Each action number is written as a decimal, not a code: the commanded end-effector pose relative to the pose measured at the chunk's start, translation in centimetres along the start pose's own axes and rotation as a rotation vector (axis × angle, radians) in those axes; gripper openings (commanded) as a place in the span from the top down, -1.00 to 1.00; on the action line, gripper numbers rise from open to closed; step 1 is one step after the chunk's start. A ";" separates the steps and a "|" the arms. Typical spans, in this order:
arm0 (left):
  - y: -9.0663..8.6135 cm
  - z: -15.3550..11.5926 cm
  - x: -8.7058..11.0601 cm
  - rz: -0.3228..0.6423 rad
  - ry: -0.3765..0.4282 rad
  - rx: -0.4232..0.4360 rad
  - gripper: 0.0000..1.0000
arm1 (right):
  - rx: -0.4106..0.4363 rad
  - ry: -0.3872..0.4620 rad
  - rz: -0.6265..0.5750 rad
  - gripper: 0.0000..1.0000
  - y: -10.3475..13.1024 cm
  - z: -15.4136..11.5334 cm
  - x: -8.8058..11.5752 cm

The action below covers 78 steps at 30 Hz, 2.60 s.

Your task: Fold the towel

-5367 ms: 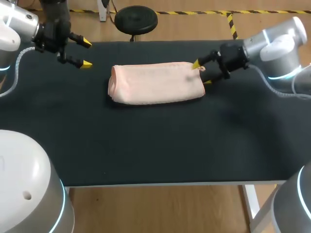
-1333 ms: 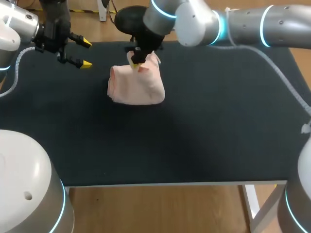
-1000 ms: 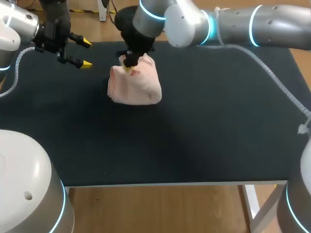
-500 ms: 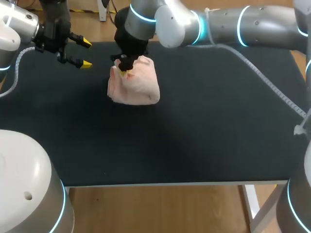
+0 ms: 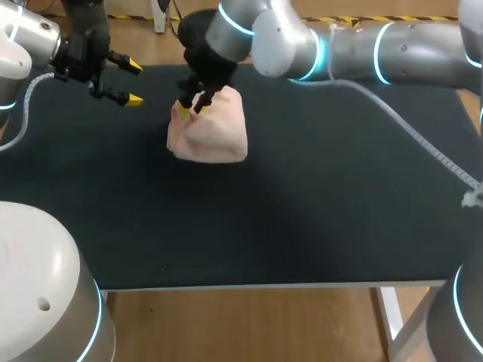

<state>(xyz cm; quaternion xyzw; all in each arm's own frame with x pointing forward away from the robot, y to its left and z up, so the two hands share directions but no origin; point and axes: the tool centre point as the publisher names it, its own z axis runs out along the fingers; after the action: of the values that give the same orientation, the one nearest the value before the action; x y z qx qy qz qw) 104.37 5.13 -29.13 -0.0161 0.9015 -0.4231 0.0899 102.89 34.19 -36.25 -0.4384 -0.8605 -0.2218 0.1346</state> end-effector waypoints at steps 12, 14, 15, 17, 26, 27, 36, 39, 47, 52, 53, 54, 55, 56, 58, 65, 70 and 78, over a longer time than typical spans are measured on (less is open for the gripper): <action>0.1 0.1 0.1 0.003 -0.003 0.002 -1.00 | -0.209 0.207 -0.017 -1.00 -1.9 -5.0 -0.5; 0.1 0.1 0.1 0.003 -0.003 0.002 -1.00 | -0.219 0.232 -0.007 -1.00 -2.7 -5.9 -0.8; 0.1 0.1 0.1 0.003 -0.003 0.002 -1.00 | -0.224 0.242 -0.005 -1.00 -3.1 -6.3 -0.8; 0.1 0.1 0.1 0.003 -0.003 0.002 -1.00 | -0.237 0.241 -0.016 -1.00 -3.8 -6.8 -0.8; 0.1 0.1 0.1 0.003 -0.003 0.002 -1.00 | -0.179 0.236 -0.020 1.00 -5.6 -6.5 -0.1; 0.1 0.1 0.1 0.003 -0.003 0.002 -1.00 | -0.172 0.238 -0.026 1.00 -5.8 -6.3 0.1; 0.1 0.1 0.1 0.003 -0.003 0.002 -1.00 | -0.066 0.234 -0.070 1.00 -6.6 -1.9 1.1; 0.1 0.1 0.1 0.003 -0.003 0.002 -1.00 | -0.024 0.234 -0.068 1.00 -6.5 -0.4 1.2; 0.1 0.1 0.1 0.003 -0.003 0.002 -1.00 | 0.071 0.211 -0.085 1.00 -6.8 3.2 1.2; 0.1 0.1 0.1 0.003 -0.003 0.002 -1.00 | 0.147 0.180 -0.073 1.00 -7.7 5.4 0.3; 0.1 0.1 0.1 0.003 -0.003 0.002 -1.00 | 0.156 0.160 -0.083 1.00 -7.9 5.8 0.2; 0.1 0.1 0.1 0.003 -0.003 0.002 -1.00 | 0.166 0.156 -0.084 1.00 -8.1 6.0 0.2; 0.1 0.1 0.1 0.003 -0.003 0.002 -1.00 | 0.171 0.147 -0.089 1.00 -8.2 6.2 0.1; 0.1 0.1 0.1 0.003 -0.003 0.002 -1.00 | 0.172 0.140 -0.093 1.00 -8.4 6.2 0.0; 0.1 0.1 0.1 0.003 -0.003 0.002 -1.00 | 0.165 0.137 -0.092 1.00 -8.4 5.9 -0.2; 0.1 0.1 0.1 0.003 -0.003 0.002 -1.00 | 0.047 0.105 -0.143 1.00 -7.5 2.4 -0.2; 0.1 0.1 0.1 0.003 -0.003 0.002 -1.00 | 0.006 0.032 -0.200 0.72 -7.4 -0.7 0.0; 0.1 0.1 0.1 0.003 -0.003 0.002 -1.00 | -0.170 0.052 -0.144 -1.00 -7.0 -6.7 -1.9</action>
<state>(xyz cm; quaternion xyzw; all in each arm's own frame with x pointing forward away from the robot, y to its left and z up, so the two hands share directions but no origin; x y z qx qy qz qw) 104.37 5.13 -29.13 -0.0162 0.9014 -0.4232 0.0900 99.45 30.49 -37.62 -0.3742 -0.8805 -0.2689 0.1111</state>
